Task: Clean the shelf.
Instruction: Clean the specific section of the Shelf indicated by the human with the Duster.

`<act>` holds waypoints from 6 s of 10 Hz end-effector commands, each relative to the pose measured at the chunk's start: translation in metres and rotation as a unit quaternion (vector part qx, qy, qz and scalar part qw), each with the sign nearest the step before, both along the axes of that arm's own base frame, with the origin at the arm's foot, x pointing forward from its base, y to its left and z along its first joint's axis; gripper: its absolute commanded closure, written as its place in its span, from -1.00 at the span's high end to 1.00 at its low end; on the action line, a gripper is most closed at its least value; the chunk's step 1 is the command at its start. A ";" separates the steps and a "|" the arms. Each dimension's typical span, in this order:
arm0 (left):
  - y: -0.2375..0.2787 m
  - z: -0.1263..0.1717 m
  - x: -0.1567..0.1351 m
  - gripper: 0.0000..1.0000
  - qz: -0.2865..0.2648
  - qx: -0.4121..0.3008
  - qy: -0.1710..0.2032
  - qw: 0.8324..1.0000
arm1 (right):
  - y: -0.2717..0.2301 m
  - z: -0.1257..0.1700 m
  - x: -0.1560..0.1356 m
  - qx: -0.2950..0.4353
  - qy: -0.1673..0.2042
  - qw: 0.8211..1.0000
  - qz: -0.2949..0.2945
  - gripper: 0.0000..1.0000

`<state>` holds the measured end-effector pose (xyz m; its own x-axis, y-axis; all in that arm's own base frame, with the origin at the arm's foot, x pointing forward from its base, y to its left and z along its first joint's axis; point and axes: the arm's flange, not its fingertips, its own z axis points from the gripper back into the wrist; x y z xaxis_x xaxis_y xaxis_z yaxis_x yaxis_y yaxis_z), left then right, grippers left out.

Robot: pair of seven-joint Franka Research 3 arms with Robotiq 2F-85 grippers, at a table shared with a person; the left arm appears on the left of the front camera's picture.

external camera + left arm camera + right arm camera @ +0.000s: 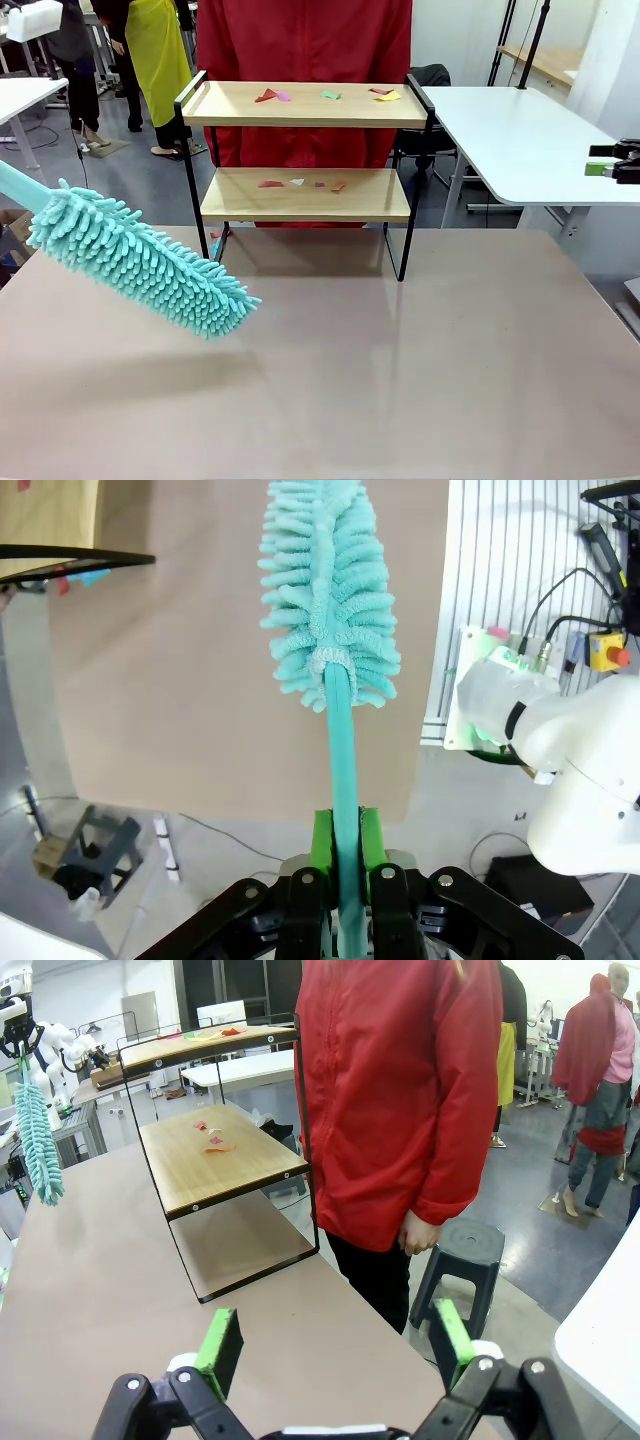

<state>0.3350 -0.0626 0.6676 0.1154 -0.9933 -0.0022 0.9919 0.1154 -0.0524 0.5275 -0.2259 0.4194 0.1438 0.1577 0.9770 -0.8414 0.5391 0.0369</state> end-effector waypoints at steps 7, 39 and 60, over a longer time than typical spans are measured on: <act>0.002 -0.001 -0.003 -0.74 0.003 -0.005 -0.005 1.000 | 0.001 0.002 0.001 -0.001 -0.002 1.000 0.000 1.00; -0.064 0.097 -0.040 -0.74 0.097 -0.286 -0.034 0.953 | 0.001 0.002 0.001 -0.001 -0.002 1.000 0.000 1.00; -0.361 0.161 -0.006 -0.74 0.492 -0.259 -0.157 0.816 | 0.001 0.002 0.001 -0.001 -0.002 1.000 0.000 1.00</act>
